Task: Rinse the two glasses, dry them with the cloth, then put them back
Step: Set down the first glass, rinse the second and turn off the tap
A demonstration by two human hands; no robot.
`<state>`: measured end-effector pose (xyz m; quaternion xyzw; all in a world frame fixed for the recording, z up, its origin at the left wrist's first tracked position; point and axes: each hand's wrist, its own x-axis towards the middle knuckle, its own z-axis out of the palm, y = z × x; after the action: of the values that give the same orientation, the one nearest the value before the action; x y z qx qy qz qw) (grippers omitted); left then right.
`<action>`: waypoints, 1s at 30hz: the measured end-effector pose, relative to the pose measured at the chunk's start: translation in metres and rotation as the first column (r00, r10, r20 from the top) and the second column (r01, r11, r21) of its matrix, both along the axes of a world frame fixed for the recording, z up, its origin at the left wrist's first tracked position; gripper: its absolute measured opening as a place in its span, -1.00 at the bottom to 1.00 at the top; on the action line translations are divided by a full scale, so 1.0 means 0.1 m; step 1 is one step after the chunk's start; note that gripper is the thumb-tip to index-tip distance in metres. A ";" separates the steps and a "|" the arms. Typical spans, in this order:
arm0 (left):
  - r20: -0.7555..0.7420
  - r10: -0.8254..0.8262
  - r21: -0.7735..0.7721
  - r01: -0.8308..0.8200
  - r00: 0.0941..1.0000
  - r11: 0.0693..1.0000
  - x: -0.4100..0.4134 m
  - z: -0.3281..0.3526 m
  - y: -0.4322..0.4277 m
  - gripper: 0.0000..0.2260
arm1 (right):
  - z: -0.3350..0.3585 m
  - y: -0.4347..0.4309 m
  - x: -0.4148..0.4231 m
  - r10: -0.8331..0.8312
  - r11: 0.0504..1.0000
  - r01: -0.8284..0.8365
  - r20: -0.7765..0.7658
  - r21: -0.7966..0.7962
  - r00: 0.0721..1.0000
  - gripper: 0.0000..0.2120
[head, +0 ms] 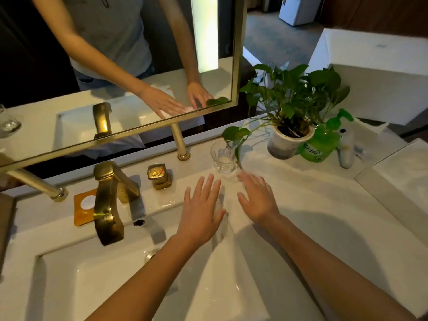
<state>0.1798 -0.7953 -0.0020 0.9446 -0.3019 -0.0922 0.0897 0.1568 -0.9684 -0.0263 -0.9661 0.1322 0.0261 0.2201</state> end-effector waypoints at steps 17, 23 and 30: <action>0.048 0.153 0.178 -0.159 0.987 0.971 -1.06 -0.24 1.89 -0.37 | 0.10 1.61 -1.06 0.448 0.871 -0.477 -0.208 -0.118 0.869 -0.37; 0.071 0.276 0.178 -0.284 0.959 0.942 -1.36 -0.21 2.70 -0.33 | 0.16 2.37 -1.06 0.580 0.796 -0.600 -0.181 -0.084 0.794 -0.18; 0.089 0.442 0.178 -0.451 0.893 0.875 -1.68 -0.01 3.69 -0.31 | 0.14 3.26 -1.02 0.701 0.694 -0.713 -0.133 -0.100 0.701 -0.25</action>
<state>0.0119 -0.4267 -0.0028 0.9947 -0.0675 -0.0764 0.0092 0.0546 -0.6428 -0.0125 -0.9538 -0.2389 0.1397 0.1171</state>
